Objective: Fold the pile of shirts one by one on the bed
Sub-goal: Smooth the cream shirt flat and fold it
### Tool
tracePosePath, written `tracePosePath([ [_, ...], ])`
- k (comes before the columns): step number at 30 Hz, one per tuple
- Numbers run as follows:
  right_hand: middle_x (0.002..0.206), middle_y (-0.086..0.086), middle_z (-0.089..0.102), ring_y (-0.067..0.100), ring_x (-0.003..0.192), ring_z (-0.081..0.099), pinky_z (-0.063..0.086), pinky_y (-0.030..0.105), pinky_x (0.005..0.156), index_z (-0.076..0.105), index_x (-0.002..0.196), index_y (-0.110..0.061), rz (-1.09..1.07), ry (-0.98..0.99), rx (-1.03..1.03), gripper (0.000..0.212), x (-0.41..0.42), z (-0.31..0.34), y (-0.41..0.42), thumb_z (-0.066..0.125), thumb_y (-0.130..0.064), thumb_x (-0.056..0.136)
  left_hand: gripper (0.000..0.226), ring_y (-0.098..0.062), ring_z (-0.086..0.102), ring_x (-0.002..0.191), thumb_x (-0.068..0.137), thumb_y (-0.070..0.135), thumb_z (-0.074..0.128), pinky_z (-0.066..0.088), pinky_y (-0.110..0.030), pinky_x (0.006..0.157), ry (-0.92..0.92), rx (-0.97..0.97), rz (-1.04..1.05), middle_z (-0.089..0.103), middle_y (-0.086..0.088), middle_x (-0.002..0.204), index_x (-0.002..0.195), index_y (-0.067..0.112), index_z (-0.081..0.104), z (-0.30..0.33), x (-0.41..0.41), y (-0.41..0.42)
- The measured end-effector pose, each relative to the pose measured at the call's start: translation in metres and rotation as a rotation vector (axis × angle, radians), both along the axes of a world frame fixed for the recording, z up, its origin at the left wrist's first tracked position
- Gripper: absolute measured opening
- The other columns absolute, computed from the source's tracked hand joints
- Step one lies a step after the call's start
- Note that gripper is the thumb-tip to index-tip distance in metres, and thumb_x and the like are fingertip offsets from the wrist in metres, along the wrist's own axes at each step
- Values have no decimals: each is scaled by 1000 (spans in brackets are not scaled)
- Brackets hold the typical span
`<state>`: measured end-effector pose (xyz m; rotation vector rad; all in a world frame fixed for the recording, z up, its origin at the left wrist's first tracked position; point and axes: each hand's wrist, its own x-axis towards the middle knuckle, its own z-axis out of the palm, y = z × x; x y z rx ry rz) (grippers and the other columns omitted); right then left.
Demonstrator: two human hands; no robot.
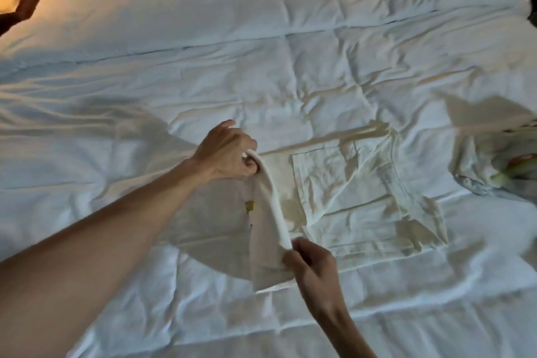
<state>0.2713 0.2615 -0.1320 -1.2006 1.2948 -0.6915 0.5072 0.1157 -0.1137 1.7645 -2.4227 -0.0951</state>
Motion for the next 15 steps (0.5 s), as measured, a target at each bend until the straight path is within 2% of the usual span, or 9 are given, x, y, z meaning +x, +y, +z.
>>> tracePosePath([
  [2,54,-8,29,9,55,28,22,24,50,38,51,-20,-148,-2,-29,26,-52,5,-23,54,-19,71,23,-26,53,60,65,36,59,37,-31,63,39,160,-24,53,1,54,57,15,54,16,-58,-43],
  [4,57,-4,31,12,57,30,23,27,51,39,56,-16,-306,61,-54,21,-104,-4,-44,50,-21,72,25,-21,58,66,69,39,68,33,-29,56,81,306,-60,58,3,60,60,19,58,23,-115,-84],
  [5,58,-4,33,13,58,32,25,28,52,41,58,-14,-372,121,-60,20,-124,-10,-52,48,-23,74,23,-19,61,72,69,42,71,38,-29,58,111,344,-68,63,5,65,64,21,63,24,-134,-98],
  [7,55,-6,42,16,58,42,39,32,55,47,60,-13,-470,234,-29,25,-159,-27,-64,46,-30,78,26,-14,63,85,65,48,76,46,-32,70,219,408,-33,68,11,82,78,27,69,13,-170,-123],
  [9,60,-4,61,21,63,60,53,41,63,61,69,-15,-526,280,51,32,-189,-46,-73,49,-40,84,44,-13,60,93,54,55,79,47,-35,82,314,480,21,65,12,95,90,31,70,-10,-204,-144],
  [10,66,-2,67,21,68,65,56,42,67,66,76,-18,-524,297,84,30,-199,-55,-76,55,-44,88,54,-15,60,94,49,56,78,49,-36,84,327,521,34,64,9,97,94,28,69,-20,-216,-150],
  [11,69,-3,70,19,71,67,57,40,69,68,81,-22,-504,323,100,24,-207,-63,-78,61,-43,89,54,-19,61,92,49,54,77,50,-36,80,328,549,42,64,5,93,94,24,67,-32,-224,-155],
  [13,70,-6,70,13,70,67,55,35,67,69,84,-25,-443,405,86,9,-213,-73,-78,70,-33,86,34,-23,56,77,63,37,78,42,-32,63,308,541,101,56,1,75,75,16,54,-52,-231,-159],
  [15,63,0,66,19,65,65,52,37,61,67,77,-20,-451,436,28,10,-216,-75,-78,67,-22,86,33,-22,49,66,73,24,73,32,-31,56,370,501,192,47,-1,65,64,12,44,-64,-231,-164],
])
